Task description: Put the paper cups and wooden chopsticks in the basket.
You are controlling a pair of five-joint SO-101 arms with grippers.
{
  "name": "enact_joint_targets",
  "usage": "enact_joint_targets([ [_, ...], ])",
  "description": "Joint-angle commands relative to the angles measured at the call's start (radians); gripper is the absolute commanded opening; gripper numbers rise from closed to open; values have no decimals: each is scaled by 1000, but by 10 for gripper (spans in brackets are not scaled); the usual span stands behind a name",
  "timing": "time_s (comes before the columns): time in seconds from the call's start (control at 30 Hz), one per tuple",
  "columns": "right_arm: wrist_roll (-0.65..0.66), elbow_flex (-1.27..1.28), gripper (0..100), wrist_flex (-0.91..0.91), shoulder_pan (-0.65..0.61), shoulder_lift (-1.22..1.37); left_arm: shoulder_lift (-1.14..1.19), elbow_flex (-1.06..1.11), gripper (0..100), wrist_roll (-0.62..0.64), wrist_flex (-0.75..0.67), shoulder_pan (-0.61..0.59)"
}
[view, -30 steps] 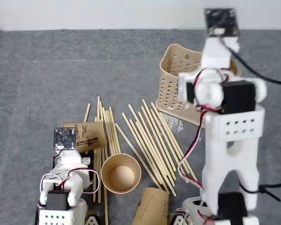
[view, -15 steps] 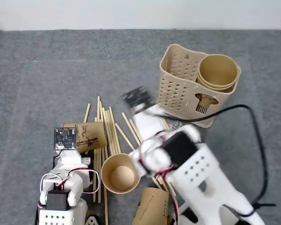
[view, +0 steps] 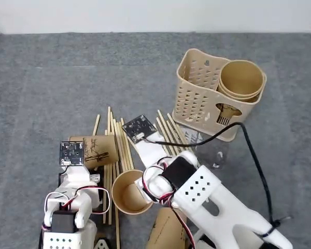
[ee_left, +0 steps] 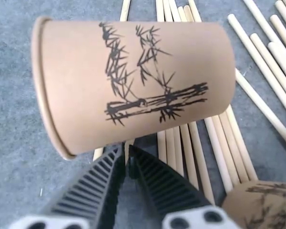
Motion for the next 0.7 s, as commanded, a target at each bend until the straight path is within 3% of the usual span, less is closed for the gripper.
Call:
enact_joint_targets([
  [0.0,-12,23,99,-30,-5,-36,-17,-16,14,-5,3,2],
  [0.17,-12,21,2,-30,-2,-47,-17,-16,14,-5,3,2],
  [0.43,-9,-20,8,-19,-1,-65,-17,-16,14,-5,2,6],
  [0.67,-6,-301,8,140,1,-125,-17,-16,14,-5,0,32],
])
